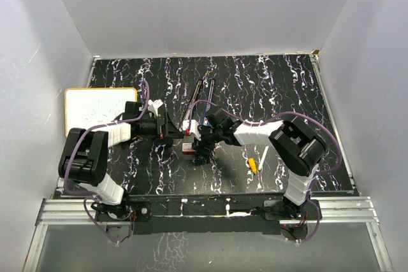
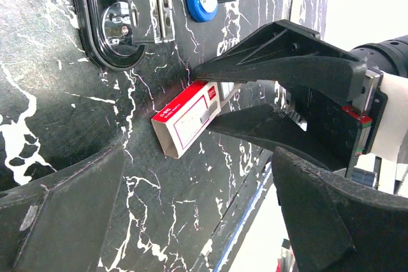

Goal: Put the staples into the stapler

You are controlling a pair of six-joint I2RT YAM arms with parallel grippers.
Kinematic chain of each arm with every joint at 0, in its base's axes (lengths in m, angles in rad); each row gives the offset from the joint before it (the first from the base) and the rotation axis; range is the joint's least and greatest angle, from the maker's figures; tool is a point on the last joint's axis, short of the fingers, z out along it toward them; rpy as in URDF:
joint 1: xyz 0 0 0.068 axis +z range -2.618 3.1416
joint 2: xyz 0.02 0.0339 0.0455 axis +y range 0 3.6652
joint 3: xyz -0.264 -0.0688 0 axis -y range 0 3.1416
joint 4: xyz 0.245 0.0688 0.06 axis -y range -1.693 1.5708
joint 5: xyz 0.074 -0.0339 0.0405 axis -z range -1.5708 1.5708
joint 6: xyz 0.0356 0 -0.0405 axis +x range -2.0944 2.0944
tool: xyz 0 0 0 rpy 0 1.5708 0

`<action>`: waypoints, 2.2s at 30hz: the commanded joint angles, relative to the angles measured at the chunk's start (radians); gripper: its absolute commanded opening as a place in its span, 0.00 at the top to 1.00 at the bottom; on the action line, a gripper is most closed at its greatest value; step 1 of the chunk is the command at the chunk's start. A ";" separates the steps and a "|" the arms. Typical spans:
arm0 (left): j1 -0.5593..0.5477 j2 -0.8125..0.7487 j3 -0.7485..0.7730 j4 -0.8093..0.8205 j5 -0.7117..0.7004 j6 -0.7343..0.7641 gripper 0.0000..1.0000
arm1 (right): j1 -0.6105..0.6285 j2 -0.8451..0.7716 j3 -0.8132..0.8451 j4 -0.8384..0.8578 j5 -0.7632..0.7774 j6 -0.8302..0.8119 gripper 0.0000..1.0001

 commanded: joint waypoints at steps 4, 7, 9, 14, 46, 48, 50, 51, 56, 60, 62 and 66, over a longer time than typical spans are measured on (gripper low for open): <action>0.006 -0.173 0.044 -0.079 -0.048 0.111 0.04 | -0.004 -0.093 0.070 -0.103 -0.015 -0.012 0.33; 0.006 -0.216 0.094 -0.158 -0.088 0.186 0.04 | -0.005 -0.120 0.111 -0.158 -0.022 -0.008 0.29; 0.006 -0.234 0.134 -0.219 -0.122 0.240 0.04 | -0.005 -0.139 0.133 -0.194 -0.019 0.004 0.28; 0.005 -0.282 0.241 -0.343 -0.228 0.389 0.04 | -0.007 -0.227 0.094 -0.224 0.032 0.076 0.30; -0.001 -0.344 0.321 -0.389 -0.348 0.539 0.03 | -0.032 -0.147 0.126 -0.368 0.156 0.395 0.55; -0.003 -0.346 0.320 -0.388 -0.346 0.539 0.03 | -0.041 -0.139 0.131 -0.368 0.150 0.400 0.56; -0.003 -0.348 0.316 -0.384 -0.344 0.540 0.03 | -0.046 -0.131 0.137 -0.368 0.140 0.402 0.57; -0.003 -0.348 0.315 -0.383 -0.343 0.539 0.03 | -0.047 -0.127 0.140 -0.368 0.137 0.403 0.57; -0.003 -0.348 0.309 -0.378 -0.342 0.547 0.03 | -0.047 -0.108 0.158 -0.368 0.130 0.408 0.60; -0.004 -0.348 0.307 -0.377 -0.338 0.547 0.03 | -0.048 -0.090 0.173 -0.386 0.135 0.408 0.62; -0.004 -0.346 0.305 -0.374 -0.336 0.548 0.03 | -0.048 -0.086 0.174 -0.386 0.143 0.408 0.63; -0.006 -0.348 0.301 -0.373 -0.336 0.553 0.03 | -0.050 -0.075 0.177 -0.389 0.152 0.410 0.64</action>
